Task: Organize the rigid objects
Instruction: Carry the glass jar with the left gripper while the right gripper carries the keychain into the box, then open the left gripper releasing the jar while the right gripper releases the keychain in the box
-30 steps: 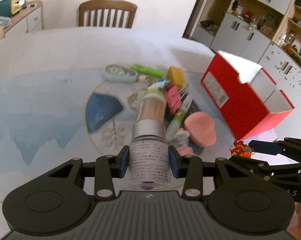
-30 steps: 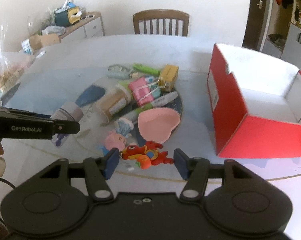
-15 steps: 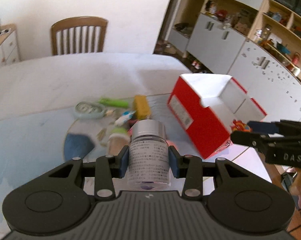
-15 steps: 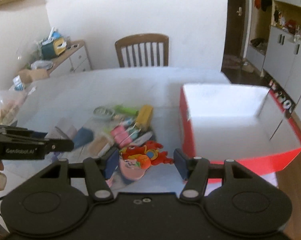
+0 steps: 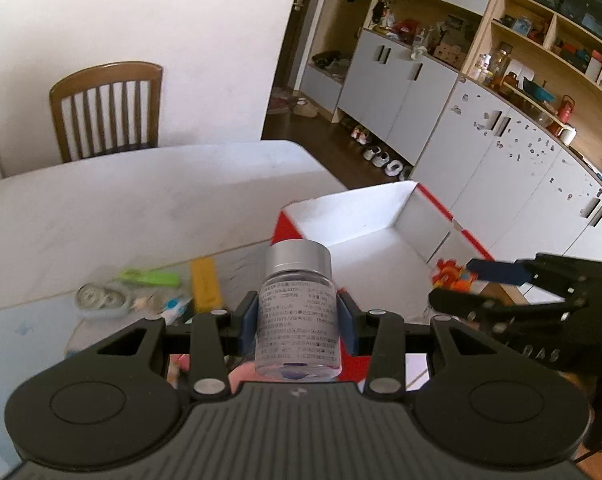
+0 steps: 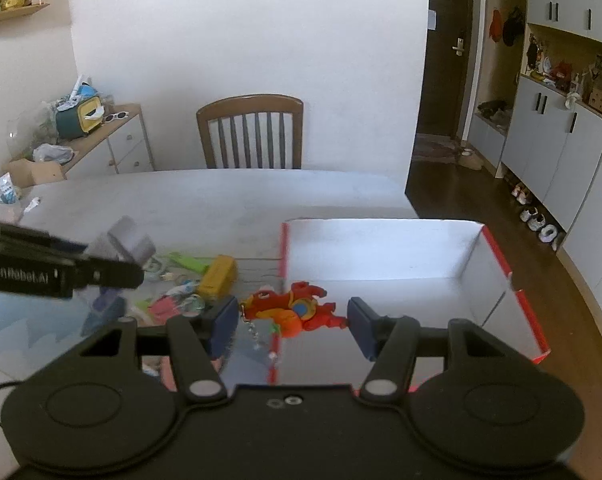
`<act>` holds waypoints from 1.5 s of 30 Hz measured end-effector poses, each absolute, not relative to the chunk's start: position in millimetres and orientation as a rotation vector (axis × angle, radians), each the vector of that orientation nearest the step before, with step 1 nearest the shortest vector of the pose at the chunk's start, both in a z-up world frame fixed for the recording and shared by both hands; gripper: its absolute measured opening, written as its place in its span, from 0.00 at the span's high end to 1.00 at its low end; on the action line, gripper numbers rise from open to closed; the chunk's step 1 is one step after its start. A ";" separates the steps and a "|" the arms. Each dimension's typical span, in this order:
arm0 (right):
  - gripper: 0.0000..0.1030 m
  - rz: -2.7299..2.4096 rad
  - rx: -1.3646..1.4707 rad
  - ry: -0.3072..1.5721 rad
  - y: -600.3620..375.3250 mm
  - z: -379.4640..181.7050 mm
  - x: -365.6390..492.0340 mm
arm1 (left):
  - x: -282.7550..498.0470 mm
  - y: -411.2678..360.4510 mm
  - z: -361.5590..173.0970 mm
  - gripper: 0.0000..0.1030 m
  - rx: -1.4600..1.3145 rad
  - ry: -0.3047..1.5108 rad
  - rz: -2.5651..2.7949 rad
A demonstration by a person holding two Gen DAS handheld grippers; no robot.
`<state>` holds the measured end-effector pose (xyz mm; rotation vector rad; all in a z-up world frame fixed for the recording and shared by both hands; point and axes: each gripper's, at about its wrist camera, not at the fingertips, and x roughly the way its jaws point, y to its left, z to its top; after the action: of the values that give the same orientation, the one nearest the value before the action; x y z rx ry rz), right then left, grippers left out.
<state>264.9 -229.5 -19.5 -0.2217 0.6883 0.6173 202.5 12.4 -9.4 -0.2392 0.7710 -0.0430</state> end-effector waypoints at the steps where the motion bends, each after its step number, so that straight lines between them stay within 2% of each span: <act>1: 0.42 0.618 -0.224 0.691 -234.1 -20.7 270.2 | 210.3 7.0 -9.1 0.61 -0.236 0.771 -0.046; 14: 0.43 0.642 -0.269 0.733 -277.4 -39.6 335.5 | 297.9 -61.5 -24.0 0.61 -0.214 0.830 -0.062; 31: 0.43 0.670 -0.389 0.858 -292.6 -99.9 402.6 | 392.8 -109.8 -103.1 0.61 -0.146 0.999 -0.007; 45: 0.43 0.703 -0.507 1.003 -280.1 -125.8 431.0 | 439.8 -118.7 -153.0 0.61 -0.105 1.153 0.018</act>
<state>431.0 -280.1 -125.8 -0.5069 1.0027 0.7029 439.8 -118.7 -153.0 -0.1054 1.1532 0.0177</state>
